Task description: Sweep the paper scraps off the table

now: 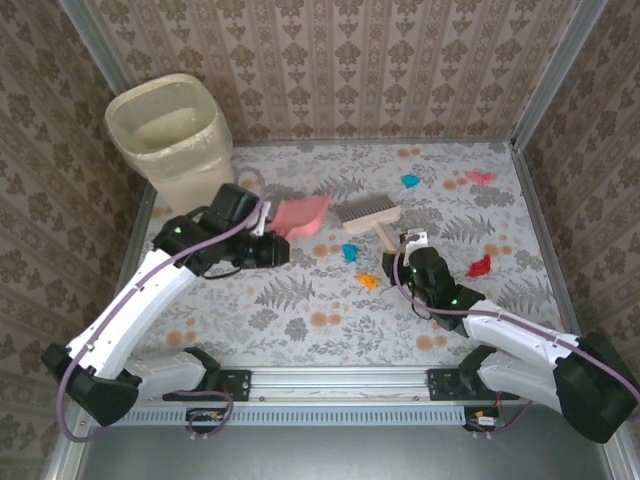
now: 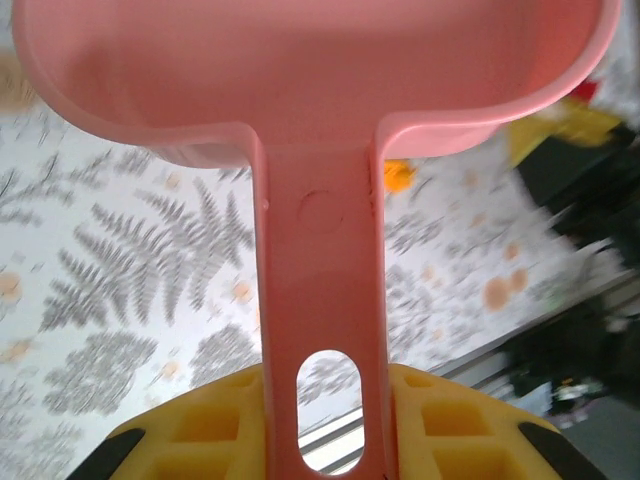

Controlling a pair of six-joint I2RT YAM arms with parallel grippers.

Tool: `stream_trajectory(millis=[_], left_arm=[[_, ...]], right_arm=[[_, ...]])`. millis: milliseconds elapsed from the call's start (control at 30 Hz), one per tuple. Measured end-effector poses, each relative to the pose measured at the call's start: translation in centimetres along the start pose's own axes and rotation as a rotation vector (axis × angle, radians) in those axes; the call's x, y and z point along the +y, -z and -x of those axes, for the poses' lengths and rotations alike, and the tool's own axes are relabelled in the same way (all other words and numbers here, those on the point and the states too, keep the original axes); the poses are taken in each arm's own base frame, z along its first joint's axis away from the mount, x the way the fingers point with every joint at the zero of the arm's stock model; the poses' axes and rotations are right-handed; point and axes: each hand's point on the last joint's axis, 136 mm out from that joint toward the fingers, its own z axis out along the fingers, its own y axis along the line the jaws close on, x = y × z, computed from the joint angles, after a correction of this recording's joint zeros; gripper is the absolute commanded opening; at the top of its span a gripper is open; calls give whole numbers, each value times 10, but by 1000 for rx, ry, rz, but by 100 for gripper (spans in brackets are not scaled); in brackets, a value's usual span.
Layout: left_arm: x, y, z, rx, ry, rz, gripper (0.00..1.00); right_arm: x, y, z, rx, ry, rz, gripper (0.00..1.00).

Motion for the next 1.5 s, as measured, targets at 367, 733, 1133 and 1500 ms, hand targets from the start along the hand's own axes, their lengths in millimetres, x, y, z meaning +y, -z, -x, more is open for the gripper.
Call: stream_trajectory(millis=[367, 733, 1133, 1500], left_arm=[[80, -32, -80, 147, 45, 286, 0], [129, -65, -133, 189, 197, 371, 0], [144, -87, -137, 136, 270, 388, 0], [154, -93, -135, 113, 314, 392, 0]], right_arm=[[-2, 1, 2, -11, -17, -11, 0], [31, -6, 8, 55, 14, 54, 0], [116, -39, 26, 197, 68, 156, 0], [192, -98, 24, 313, 124, 232, 0]])
